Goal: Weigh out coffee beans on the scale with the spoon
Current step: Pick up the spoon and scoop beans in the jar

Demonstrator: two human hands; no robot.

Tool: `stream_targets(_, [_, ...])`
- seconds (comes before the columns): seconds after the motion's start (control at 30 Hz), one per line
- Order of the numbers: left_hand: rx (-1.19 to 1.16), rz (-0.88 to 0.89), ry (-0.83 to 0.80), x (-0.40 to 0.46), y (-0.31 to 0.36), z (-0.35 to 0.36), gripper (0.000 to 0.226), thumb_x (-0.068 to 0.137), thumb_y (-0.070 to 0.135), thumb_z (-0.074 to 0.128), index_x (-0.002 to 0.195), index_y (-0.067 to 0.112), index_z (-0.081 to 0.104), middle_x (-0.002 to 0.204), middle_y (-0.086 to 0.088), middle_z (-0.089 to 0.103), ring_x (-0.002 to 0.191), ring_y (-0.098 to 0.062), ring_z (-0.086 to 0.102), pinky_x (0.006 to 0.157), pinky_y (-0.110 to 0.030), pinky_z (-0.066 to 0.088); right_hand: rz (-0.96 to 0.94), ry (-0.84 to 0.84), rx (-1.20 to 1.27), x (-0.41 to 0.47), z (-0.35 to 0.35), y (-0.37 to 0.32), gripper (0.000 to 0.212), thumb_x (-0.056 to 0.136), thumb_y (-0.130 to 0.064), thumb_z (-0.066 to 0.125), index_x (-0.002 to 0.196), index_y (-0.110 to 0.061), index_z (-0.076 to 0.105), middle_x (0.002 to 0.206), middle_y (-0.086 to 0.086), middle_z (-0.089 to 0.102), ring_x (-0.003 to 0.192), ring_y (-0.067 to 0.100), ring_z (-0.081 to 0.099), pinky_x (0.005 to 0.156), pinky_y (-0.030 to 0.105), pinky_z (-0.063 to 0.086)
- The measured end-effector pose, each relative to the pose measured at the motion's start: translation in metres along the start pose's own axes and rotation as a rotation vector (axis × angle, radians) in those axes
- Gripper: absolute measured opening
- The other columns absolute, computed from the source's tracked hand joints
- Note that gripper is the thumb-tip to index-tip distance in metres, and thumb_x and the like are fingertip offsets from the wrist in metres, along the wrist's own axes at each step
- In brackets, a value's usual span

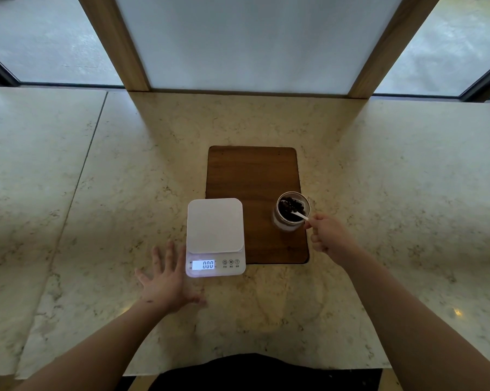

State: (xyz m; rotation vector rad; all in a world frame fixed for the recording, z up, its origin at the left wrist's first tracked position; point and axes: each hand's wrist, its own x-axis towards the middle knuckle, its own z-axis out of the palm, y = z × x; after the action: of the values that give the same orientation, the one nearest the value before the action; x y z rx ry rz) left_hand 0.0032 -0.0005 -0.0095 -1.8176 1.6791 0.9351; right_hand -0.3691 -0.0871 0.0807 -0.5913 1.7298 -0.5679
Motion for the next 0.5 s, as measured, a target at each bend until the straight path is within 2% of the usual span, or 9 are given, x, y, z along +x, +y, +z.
stream_targets(0.33, [-0.007,0.016,0.000,0.0005,-0.0017,0.0011,0.154,0.042,0.107,0.048,0.138,0.039,-0.051,0.148,-0.001,-0.059,0.131,-0.035,-0.058,0.107,-0.083,-0.012,0.007,-0.018,0.038,-0.0013,-0.0010,-0.0019,0.026,0.105,-0.015,0.037,0.086,-0.007,0.052,0.050,-0.004,0.029,0.041,0.010,0.024,0.033,0.022,0.020])
stream_targets(0.5, [-0.017,0.024,0.000,-0.0002,-0.0007,0.0001,0.152,0.038,0.109,0.042,0.136,0.041,-0.053,0.148,-0.002,-0.058,0.131,-0.036,-0.058,0.106,-0.082,-0.014,-0.007,-0.015,0.040,-0.0033,-0.0014,-0.0024,0.027,0.105,-0.014,0.037,0.084,-0.007,0.053,0.051,-0.004,0.029,0.040,0.010,0.024,0.033,0.022,0.021])
